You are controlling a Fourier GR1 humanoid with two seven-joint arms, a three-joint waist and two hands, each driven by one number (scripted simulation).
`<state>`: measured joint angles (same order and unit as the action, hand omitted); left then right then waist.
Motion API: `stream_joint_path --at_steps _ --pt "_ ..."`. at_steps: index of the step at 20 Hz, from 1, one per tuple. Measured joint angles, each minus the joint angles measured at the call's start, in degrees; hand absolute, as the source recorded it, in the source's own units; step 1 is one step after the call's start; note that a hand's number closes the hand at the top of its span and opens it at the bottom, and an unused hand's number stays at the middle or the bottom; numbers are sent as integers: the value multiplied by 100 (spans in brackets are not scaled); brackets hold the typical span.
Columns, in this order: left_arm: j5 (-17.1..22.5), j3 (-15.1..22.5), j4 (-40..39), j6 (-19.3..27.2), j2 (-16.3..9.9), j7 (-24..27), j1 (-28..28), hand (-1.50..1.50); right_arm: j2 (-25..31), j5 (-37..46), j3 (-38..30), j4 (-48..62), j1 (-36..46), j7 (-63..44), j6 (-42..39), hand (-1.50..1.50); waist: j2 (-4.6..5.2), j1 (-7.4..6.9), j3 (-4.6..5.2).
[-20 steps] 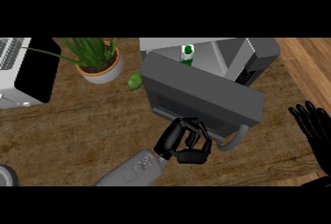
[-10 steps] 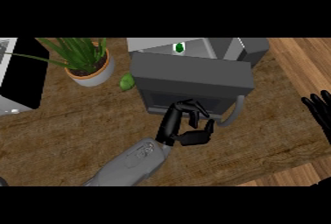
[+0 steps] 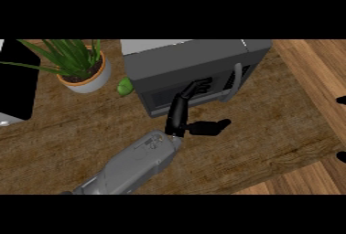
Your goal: Pick up the milk, place it into the microwave and close the microwave
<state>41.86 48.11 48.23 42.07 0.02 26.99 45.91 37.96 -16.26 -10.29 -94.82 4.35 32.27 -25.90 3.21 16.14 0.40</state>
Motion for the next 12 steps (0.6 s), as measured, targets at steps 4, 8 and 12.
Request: stream_joint_path --at_steps 4,8,12 --pt "300 -1 108 112 2 134 -14 -150 186 297 -157 -49 211 53 200 150 48 9 -2" --pt "552 25 152 193 1 266 9 -150 316 464 -238 -47 380 58 301 150 88 14 -6" --pt "740 92 138 221 0 387 87 -150 388 568 -273 10 550 45 375 150 135 -11 -12"
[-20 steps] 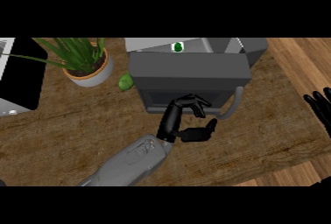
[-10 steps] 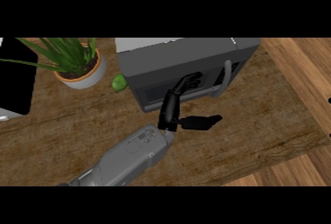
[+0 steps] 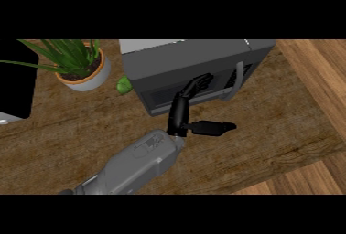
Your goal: Pick up the milk, place it into the microwave and close the microwave
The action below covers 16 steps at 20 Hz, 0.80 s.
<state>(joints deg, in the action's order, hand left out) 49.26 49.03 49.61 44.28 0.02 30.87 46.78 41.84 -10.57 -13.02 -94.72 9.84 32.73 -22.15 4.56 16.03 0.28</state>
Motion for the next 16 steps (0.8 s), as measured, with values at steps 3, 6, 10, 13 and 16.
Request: stream_joint_path --at_steps 3,6,10,13,16 --pt "127 7 -5 18 0 117 16 -150 37 48 -15 36 102 -16 38 150 21 -1 -3" --pt "223 47 -35 22 1 210 56 -150 59 90 -15 98 188 -20 58 150 40 -16 -11" --pt "365 83 -44 17 0 328 84 -150 47 124 9 174 292 -8 83 150 61 -20 -18" --pt "444 131 -49 3 1 401 126 -150 -103 -71 72 285 359 -42 15 -150 92 -51 -27" --pt "511 167 -45 -28 1 475 169 -150 -426 -554 221 496 351 -127 -216 -150 133 -89 -41"
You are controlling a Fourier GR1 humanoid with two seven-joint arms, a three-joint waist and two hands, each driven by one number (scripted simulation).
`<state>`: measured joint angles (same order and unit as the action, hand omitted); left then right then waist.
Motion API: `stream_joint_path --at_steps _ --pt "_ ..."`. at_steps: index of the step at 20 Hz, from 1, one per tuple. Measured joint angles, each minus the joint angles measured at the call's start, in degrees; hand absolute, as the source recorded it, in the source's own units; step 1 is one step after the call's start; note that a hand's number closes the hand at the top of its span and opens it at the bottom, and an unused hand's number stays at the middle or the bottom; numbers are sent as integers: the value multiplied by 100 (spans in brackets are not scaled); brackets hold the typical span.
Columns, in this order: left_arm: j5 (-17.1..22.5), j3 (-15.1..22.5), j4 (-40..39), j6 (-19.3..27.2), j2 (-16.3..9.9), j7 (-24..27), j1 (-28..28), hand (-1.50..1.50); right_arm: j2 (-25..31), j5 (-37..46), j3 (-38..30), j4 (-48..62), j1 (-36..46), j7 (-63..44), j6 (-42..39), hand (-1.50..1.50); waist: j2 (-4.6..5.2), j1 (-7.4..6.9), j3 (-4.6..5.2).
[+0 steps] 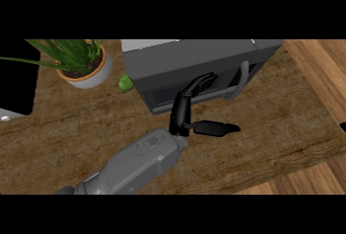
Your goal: Pick up the milk, place it into the microwave and close the microwave
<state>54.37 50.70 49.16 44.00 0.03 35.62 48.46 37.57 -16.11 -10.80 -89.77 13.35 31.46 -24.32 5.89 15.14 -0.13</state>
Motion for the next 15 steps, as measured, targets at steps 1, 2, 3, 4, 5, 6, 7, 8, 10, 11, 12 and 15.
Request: stream_joint_path --at_steps 1,2,3,4,5,6,7,8,10,11,12,15 --pt "22 12 -9 -6 0 23 12 -150 -61 -128 30 66 7 -40 -68 -150 6 -4 0" --pt "47 26 -24 -13 0 41 26 -150 -99 -244 45 130 25 -71 -137 -150 7 -8 0" --pt "74 35 -35 -17 0 58 35 -150 -135 -341 72 179 42 -108 -197 -150 7 -9 2" --pt "96 47 -49 -22 0 78 45 -150 -167 -437 92 230 62 -148 -253 -150 6 -11 3" --pt "123 48 -58 -25 0 106 43 -150 -178 -531 96 287 76 -182 -315 -150 3 -2 4" --pt "151 48 -64 -25 -1 129 43 -150 -180 -614 94 347 97 -214 -372 -150 2 5 4" --pt "176 51 -78 -37 0 157 48 -150 -185 -696 90 404 118 -235 -427 -150 2 5 4" --pt "194 66 -87 -48 0 187 55 -150 -175 -766 89 458 153 -263 -485 -150 6 1 5" --pt "241 59 -91 -40 -1 242 52 -150 -167 -885 80 575 195 -300 -581 -150 10 18 1" --pt "260 62 -95 -44 -1 273 52 -150 -155 -941 74 635 218 -321 -632 -150 13 20 0" --pt "277 66 -109 -46 -1 304 51 -150 -132 -996 58 684 249 -341 -677 -150 10 27 1" --pt "336 72 -132 -53 -1 394 51 -150 -72 -1155 24 845 335 -403 -818 -150 12 38 1"
